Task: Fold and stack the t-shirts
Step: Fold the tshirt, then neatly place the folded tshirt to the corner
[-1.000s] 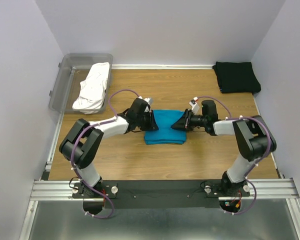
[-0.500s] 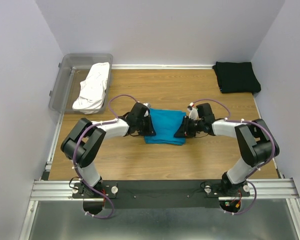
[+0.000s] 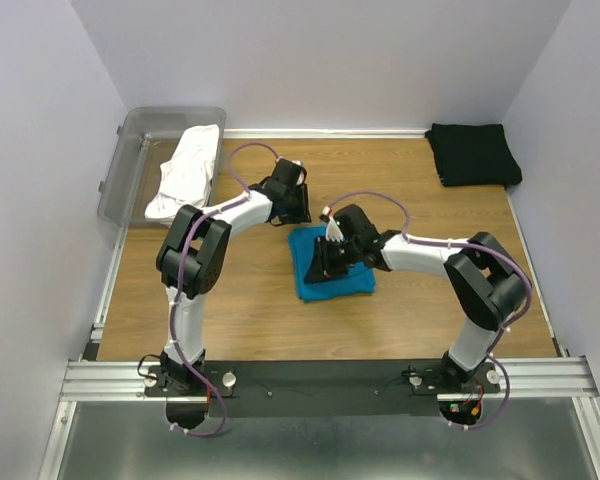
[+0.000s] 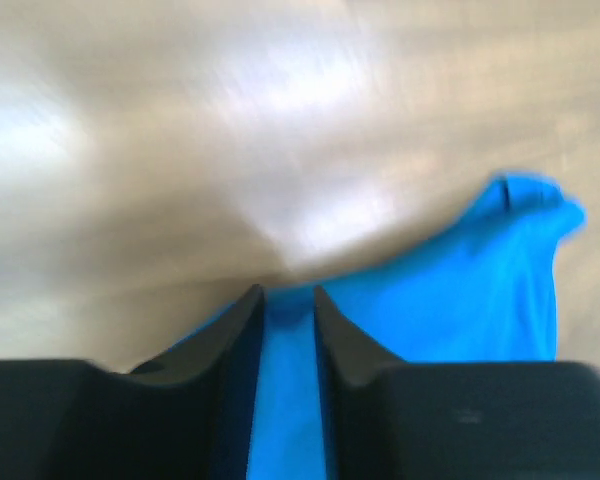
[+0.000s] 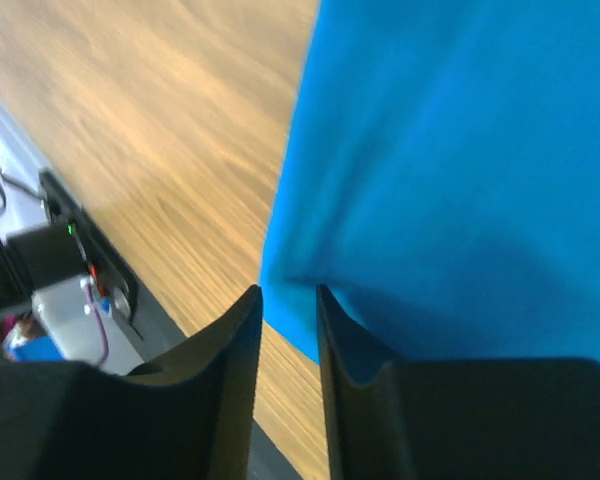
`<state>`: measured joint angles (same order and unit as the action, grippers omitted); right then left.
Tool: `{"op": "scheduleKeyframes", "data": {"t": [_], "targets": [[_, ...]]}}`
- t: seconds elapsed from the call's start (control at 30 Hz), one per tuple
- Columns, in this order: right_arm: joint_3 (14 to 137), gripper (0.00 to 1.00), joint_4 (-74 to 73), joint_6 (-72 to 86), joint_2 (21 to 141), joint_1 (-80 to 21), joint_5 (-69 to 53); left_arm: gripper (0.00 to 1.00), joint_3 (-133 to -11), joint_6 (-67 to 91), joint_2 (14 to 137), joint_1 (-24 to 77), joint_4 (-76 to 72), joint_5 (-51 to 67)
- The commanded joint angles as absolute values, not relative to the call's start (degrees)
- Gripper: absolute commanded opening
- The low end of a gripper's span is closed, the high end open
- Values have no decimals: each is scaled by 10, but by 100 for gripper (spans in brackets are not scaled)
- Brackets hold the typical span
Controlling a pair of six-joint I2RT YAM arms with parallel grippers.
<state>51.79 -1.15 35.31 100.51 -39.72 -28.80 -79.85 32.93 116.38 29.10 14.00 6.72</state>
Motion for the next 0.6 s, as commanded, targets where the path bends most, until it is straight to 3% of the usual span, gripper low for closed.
{"op": "scheduleKeyframes", "data": {"t": [0.0,0.13,0.37,0.57], "targets": [[590,37,-93,345,986,-397,-221,46,-841,294,1147,275,195,4],[572,41,-125,331,924,-356,-177,63,-784,324,1057,274,198,-14],[486,45,-125,314,854,-237,-213,64,-616,389,939,287,176,37],[455,45,-124,298,864,-205,-218,56,-536,421,942,335,133,60]]}}
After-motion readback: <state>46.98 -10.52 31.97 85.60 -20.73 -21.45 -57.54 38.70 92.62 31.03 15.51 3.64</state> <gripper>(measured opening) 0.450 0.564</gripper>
